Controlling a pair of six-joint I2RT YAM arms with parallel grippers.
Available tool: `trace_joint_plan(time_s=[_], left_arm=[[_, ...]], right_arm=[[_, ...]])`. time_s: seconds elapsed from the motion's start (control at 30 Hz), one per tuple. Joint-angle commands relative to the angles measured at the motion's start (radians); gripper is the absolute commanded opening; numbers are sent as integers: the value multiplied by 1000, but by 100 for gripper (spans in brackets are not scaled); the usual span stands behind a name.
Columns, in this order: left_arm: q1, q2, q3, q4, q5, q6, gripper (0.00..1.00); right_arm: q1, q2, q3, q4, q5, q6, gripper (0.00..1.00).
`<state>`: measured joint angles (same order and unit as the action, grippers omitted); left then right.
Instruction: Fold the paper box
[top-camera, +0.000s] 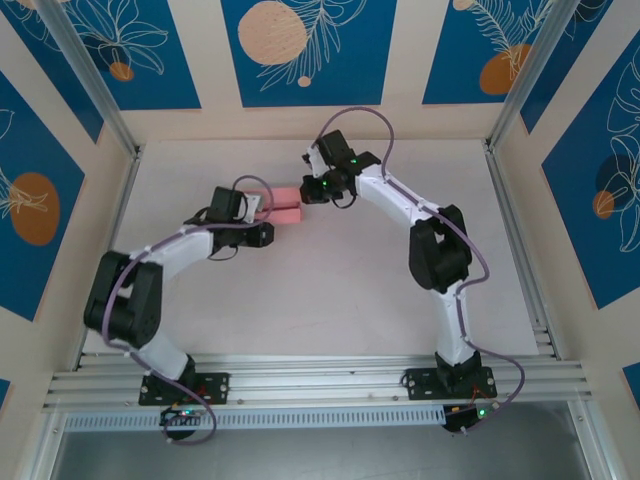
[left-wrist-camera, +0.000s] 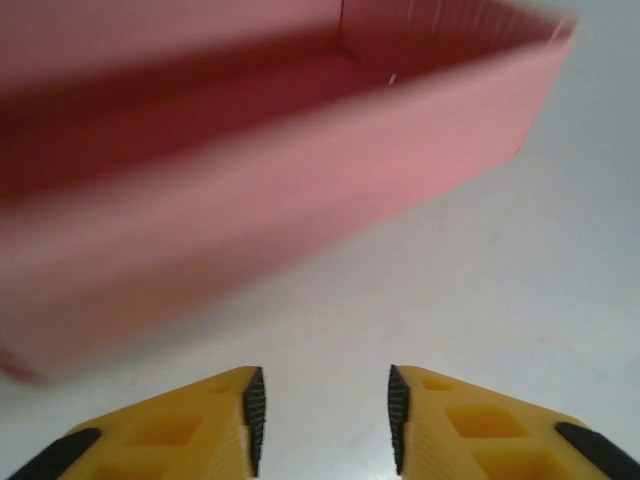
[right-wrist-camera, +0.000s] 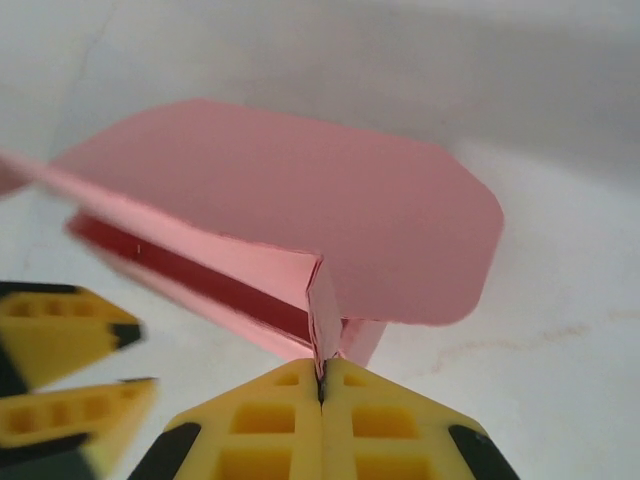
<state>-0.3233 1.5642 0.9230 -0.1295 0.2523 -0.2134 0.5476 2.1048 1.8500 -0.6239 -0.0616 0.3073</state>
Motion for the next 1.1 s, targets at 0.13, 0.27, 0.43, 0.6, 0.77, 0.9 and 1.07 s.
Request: trace_joint_plan(time_s=[0.13, 0.27, 0.43, 0.6, 0.77, 0.9, 1.07], left_arm=[[-10, -390, -204, 143, -92, 83, 61], [-11, -526, -333, 216, -68, 282, 70], [-6, -558, -421, 276, -157, 546, 74], [151, -488, -335, 197, -58, 747, 73], [294, -371, -229, 131, 250, 827, 65], [299, -257, -147, 68, 283, 949, 51], [299, -177, -105, 101, 299, 1005, 53]], right_arm=[[63, -255, -313, 183, 173, -121, 0], [70, -307, -350, 195, 184, -114, 0], [67, -273, -268, 120, 186, -121, 4], [66, -272, -241, 79, 189, -132, 28], [46, -333, -279, 92, 193, -141, 40], [31, -399, -374, 141, 200, -160, 48], [18, -489, -535, 228, 193, -183, 58]])
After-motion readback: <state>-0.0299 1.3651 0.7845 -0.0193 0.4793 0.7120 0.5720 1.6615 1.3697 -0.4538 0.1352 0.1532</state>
